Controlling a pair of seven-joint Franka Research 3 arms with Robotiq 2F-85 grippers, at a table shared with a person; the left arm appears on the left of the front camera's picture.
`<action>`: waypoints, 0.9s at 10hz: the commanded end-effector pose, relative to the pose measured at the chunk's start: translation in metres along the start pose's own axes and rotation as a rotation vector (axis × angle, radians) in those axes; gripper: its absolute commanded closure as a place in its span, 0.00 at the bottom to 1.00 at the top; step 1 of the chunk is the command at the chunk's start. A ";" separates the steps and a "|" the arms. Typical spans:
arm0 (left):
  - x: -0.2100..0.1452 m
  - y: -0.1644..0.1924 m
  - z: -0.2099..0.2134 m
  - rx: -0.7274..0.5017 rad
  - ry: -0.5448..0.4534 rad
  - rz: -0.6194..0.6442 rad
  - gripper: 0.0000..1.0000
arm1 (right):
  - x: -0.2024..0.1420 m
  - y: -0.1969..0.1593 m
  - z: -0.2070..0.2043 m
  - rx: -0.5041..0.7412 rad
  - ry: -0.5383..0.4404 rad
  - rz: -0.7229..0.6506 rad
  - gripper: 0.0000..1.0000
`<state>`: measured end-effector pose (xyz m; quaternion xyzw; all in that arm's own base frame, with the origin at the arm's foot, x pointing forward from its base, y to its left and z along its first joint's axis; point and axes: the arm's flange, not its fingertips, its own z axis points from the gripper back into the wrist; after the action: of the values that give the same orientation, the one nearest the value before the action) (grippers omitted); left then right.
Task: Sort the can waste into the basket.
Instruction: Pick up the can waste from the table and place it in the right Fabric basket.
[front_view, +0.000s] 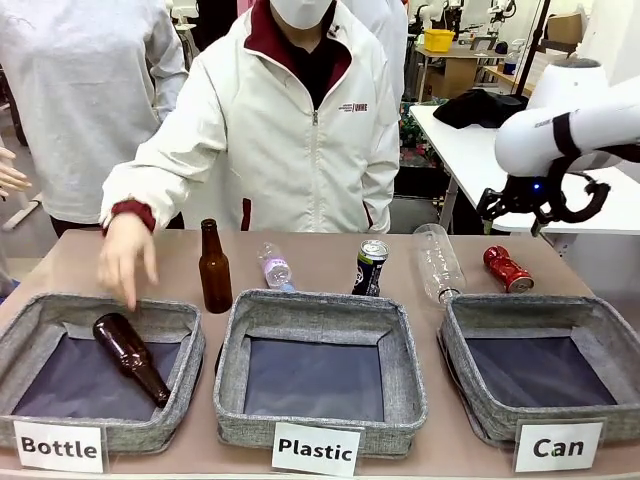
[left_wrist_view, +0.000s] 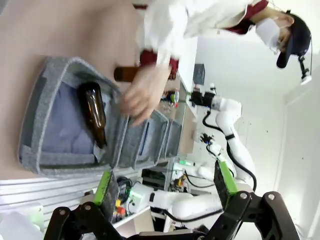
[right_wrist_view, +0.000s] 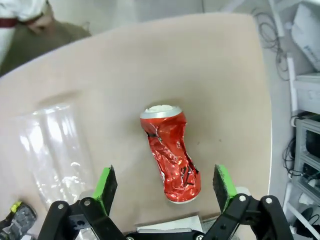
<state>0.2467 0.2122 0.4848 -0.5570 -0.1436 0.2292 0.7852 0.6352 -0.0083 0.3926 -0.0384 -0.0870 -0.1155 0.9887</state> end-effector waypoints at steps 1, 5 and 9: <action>-0.003 -0.001 0.002 -0.008 0.049 -0.003 0.00 | 0.005 0.007 -0.016 -0.047 0.008 0.001 0.00; -0.007 0.004 -0.027 0.053 0.111 0.000 0.00 | -0.001 0.009 -0.052 -0.077 0.078 0.019 0.00; -0.034 -0.017 -0.127 0.213 0.321 -0.076 0.00 | -0.004 0.003 -0.067 -0.082 0.114 0.003 0.00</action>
<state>0.2801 0.1024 0.4606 -0.5150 -0.0224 0.1337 0.8464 0.6369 -0.0150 0.3232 -0.0592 -0.0282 -0.1136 0.9914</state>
